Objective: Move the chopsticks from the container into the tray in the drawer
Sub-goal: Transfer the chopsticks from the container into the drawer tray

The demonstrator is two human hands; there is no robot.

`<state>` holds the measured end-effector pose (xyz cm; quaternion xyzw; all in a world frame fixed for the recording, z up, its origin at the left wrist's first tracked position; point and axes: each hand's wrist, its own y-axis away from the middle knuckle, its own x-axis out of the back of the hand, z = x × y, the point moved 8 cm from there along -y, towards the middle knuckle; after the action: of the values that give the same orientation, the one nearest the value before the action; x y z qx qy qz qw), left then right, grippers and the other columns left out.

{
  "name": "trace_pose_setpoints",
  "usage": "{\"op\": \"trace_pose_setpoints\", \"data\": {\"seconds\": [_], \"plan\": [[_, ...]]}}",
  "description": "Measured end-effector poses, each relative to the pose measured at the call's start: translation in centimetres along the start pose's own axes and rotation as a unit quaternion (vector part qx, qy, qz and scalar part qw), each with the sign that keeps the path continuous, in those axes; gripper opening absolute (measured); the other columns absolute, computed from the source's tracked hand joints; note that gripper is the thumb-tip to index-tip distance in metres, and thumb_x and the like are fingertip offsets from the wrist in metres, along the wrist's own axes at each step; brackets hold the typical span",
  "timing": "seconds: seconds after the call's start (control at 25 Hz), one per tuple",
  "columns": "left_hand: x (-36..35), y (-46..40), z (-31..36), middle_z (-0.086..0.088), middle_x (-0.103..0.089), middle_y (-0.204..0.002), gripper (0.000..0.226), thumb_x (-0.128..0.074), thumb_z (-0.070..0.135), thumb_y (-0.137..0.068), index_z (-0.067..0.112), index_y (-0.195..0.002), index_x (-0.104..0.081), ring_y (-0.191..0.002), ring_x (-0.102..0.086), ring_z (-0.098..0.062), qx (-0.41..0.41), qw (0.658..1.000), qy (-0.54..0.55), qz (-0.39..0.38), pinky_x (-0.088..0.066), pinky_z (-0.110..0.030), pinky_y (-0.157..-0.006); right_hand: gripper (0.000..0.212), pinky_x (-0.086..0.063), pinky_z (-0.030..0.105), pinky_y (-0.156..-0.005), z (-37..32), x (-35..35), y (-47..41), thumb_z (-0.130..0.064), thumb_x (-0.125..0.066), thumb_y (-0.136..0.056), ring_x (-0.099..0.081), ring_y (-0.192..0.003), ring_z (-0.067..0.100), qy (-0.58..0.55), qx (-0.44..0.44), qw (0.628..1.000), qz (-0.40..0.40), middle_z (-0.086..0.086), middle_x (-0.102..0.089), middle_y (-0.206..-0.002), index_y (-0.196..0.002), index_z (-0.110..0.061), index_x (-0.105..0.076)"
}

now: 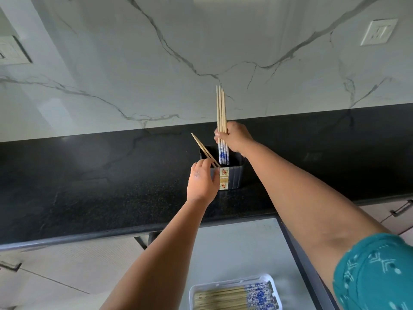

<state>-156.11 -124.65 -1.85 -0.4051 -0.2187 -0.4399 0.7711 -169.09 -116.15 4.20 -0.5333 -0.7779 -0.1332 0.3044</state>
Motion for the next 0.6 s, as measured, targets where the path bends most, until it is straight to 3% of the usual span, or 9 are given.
{"op": "trace_pose_setpoints", "data": {"seconds": [0.12,0.16,0.24,0.32,0.4,0.48,0.52,0.6], "plan": [[0.3,4.6,0.5,0.010,-0.066,-0.095,0.018,-0.052,0.030,-0.094,0.019,-0.103,-0.064,-0.095,-0.060,-0.009,0.162,0.965,0.201,0.038,-0.046,-0.023,-0.080,0.008,-0.055,0.022,-0.079,-3.9,3.2,5.5,-0.025,-0.054,-0.096,-0.071,-0.082,0.006,-0.059,0.054,0.997,0.002,-0.005,-0.072,-0.090,-0.099,-0.020,-0.061],[-0.4,6.9,0.5,0.013,-0.068,-0.092,0.019,-0.052,0.034,-0.095,0.021,-0.098,-0.065,-0.092,-0.063,-0.006,0.226,0.934,0.276,0.031,-0.048,-0.022,-0.077,0.006,-0.054,0.017,-0.073,-4.2,3.3,7.9,-0.026,-0.054,-0.096,-0.071,-0.079,0.002,-0.063,0.063,0.996,-0.015,-0.006,-0.072,-0.087,-0.095,-0.025,-0.060],[-2.6,11.8,0.5,0.006,-0.071,-0.097,0.032,-0.049,0.043,-0.096,0.017,-0.101,-0.067,-0.096,-0.065,-0.010,0.333,0.838,0.433,0.003,-0.049,-0.022,-0.078,0.013,-0.053,0.014,-0.062,-2.7,1.9,13.2,-0.025,-0.053,-0.094,-0.070,-0.070,0.002,0.002,0.060,0.997,-0.043,-0.007,-0.071,-0.078,-0.085,-0.031,-0.058],[-4.4,16.4,0.1,-0.003,-0.070,-0.110,0.059,-0.040,0.061,-0.091,0.013,-0.115,-0.064,-0.104,-0.064,-0.014,0.374,0.767,0.522,-0.007,-0.049,-0.029,-0.086,0.012,-0.053,0.026,-0.061,0.8,-2.1,18.4,-0.017,-0.050,-0.093,-0.070,-0.074,0.019,0.169,0.045,0.981,-0.080,0.002,-0.070,-0.081,-0.088,-0.022,-0.059],[-5.9,20.8,-0.6,-0.003,-0.067,-0.113,0.070,-0.041,0.070,-0.083,0.013,-0.118,-0.060,-0.106,-0.063,-0.015,0.407,0.744,0.530,-0.006,-0.050,-0.034,-0.091,0.015,-0.049,0.035,-0.068,5.3,-7.4,23.5,-0.012,-0.043,-0.095,-0.069,-0.089,0.036,0.313,0.007,0.940,-0.139,0.014,-0.070,-0.095,-0.103,-0.012,-0.056],[-7.4,25.2,-2.4,-0.004,-0.069,-0.099,0.047,-0.056,0.056,-0.087,0.011,-0.098,-0.065,-0.093,-0.065,-0.016,0.501,0.717,0.484,0.015,-0.051,-0.033,-0.083,0.023,-0.049,0.040,-0.079,8.9,-12.4,28.2,-0.010,-0.038,-0.095,-0.065,-0.101,0.036,0.355,0.009,0.914,-0.195,0.015,-0.067,-0.109,-0.115,-0.010,-0.052],[-8.0,27.4,-3.5,-0.005,-0.069,-0.089,0.033,-0.060,0.043,-0.090,0.011,-0.087,-0.065,-0.084,-0.065,-0.017,0.562,0.694,0.450,0.029,-0.051,-0.031,-0.075,0.029,-0.048,0.042,-0.083,10.4,-14.4,30.3,-0.009,-0.036,-0.095,-0.064,-0.103,0.036,0.363,0.030,0.908,-0.207,0.016,-0.065,-0.113,-0.122,-0.009,-0.048],[-9.4,30.6,-5.2,-0.008,-0.066,-0.080,0.020,-0.057,0.020,-0.093,0.008,-0.078,-0.065,-0.072,-0.063,-0.020,0.641,0.614,0.458,0.042,-0.049,-0.029,-0.063,0.041,-0.045,0.045,-0.087,13.3,-16.8,33.4,-0.006,-0.032,-0.094,-0.060,-0.106,0.037,0.376,0.061,0.897,-0.224,0.018,-0.060,-0.117,-0.134,-0.008,-0.039]]}}
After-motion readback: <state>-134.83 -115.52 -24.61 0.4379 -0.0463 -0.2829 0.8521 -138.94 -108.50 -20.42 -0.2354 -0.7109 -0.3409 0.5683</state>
